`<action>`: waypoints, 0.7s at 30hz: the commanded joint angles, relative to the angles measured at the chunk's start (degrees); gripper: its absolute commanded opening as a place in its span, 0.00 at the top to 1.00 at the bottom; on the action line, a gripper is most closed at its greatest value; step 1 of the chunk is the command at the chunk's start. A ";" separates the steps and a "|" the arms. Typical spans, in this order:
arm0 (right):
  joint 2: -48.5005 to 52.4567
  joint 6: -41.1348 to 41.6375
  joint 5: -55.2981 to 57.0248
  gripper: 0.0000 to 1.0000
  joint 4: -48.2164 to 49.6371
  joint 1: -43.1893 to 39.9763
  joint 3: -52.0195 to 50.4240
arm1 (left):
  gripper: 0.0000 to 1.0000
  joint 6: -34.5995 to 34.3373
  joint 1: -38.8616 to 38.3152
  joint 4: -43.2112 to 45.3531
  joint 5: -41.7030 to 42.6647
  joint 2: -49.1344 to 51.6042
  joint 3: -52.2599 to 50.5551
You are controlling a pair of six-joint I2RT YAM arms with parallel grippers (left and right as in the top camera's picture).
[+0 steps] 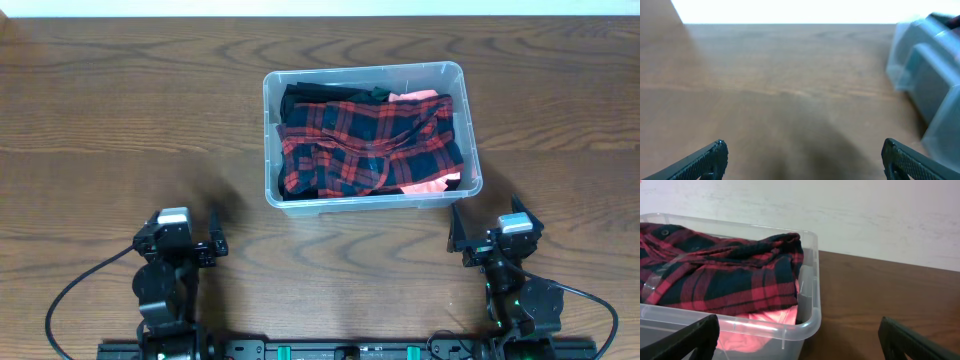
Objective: Pack container
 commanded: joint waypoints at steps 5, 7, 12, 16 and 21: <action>-0.31 -0.70 0.39 0.01 -0.24 -0.57 -0.11 | 0.02 -0.52 -4.42 -0.46 0.13 -9.53 -1.88; -0.31 -0.70 0.37 0.01 -0.24 -0.57 -0.11 | 0.02 -0.33 -5.27 -0.57 -1.18 -9.35 -1.90; -0.31 -0.70 0.39 0.01 -0.24 -0.57 -0.11 | 0.02 -0.33 -6.51 -0.48 -1.36 -9.38 -1.95; -0.31 -0.70 0.37 0.01 -0.24 -0.57 -0.11 | 0.02 -0.31 -6.51 -0.48 -1.36 -9.35 -1.95; -0.31 -0.70 0.37 0.01 -0.24 -0.57 -0.11 | 0.02 -0.33 -6.51 -0.48 -1.36 -9.20 -1.95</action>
